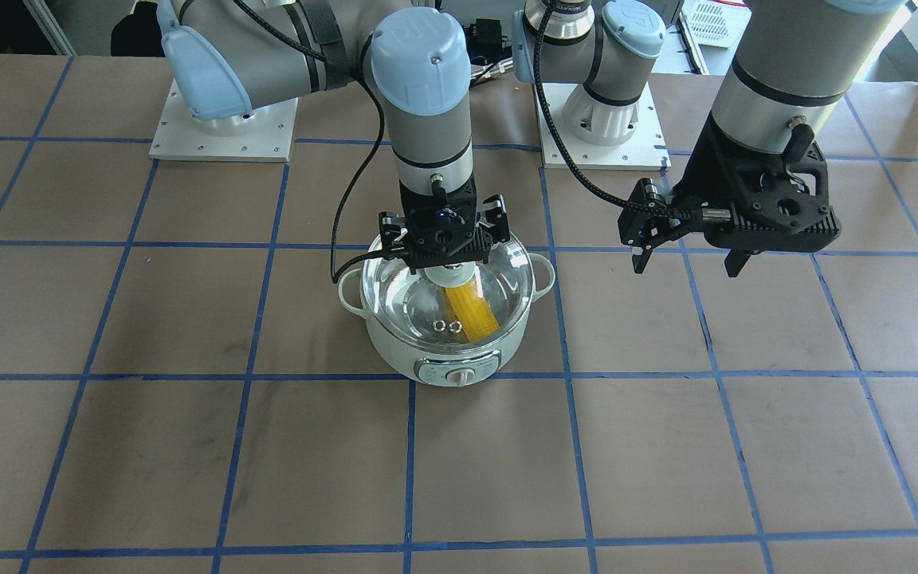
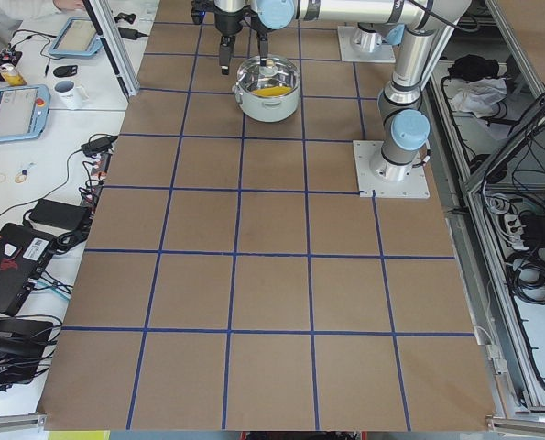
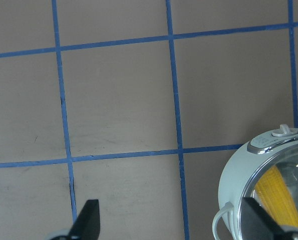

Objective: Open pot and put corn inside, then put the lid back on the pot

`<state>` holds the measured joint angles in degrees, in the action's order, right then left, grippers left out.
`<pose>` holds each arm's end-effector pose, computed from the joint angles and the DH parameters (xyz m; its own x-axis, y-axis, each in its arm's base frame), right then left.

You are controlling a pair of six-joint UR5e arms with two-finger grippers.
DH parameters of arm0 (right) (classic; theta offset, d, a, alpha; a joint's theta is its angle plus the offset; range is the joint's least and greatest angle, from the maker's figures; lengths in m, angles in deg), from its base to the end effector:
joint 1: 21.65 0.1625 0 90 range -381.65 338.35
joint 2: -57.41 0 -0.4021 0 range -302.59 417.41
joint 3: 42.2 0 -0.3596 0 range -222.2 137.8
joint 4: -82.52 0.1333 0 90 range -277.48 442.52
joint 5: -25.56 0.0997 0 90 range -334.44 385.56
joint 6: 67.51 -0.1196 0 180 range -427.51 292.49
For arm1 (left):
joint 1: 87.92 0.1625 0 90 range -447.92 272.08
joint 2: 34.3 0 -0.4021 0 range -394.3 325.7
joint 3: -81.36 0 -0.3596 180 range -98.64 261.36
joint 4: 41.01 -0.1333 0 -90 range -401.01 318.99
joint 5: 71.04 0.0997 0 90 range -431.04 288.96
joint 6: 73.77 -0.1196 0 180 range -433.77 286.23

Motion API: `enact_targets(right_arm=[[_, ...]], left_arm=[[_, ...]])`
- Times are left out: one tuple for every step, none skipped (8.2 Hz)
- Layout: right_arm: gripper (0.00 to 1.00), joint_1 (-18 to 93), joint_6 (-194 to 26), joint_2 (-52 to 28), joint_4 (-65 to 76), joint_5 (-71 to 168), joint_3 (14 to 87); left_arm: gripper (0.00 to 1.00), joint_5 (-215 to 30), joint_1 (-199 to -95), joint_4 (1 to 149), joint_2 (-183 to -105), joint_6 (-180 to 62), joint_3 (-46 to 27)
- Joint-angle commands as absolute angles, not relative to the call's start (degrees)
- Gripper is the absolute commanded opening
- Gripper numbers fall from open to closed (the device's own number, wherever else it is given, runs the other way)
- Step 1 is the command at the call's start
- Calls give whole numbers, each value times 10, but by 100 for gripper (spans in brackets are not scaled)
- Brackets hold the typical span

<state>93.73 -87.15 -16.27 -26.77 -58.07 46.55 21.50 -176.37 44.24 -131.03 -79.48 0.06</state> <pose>0.3761 -0.4507 0.3437 -0.9860 -0.1053 -0.1289 -0.1020 0.9943 -0.0321 -0.1139 -0.5228 0.4672 -0.9962 0.0667 -0.0554 0.0726 0.9910 -0.1121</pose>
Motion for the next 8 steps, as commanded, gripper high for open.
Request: enact_targets(right_arm=[[99,840,-709,-226,-189,-581,451],[100,790,-636,-260,-127,-589,443],[99,759,-589,-302,-68,-620,443],[98,750,-559,-345,-10,-632,443],[99,745,-547,-363,14,-646,443],[100,742,-522,-364,18,-646,442],[100,742,-519,-364,12,-640,443],[100,738,-506,-362,9,-650,444]], left_arm=[[100,215,-1764,442,-1311,-795,1],[100,216,-1764,442,-1312,-793,0],[100,215,-1764,442,-1312,-793,0],[100,215,-1764,442,-1314,-793,0],[100,214,-1764,442,-1312,-793,1],[100,215,-1764,442,-1312,-793,1],[100,215,-1764,442,-1312,-793,1],[100,215,-1764,442,-1312,-793,2]])
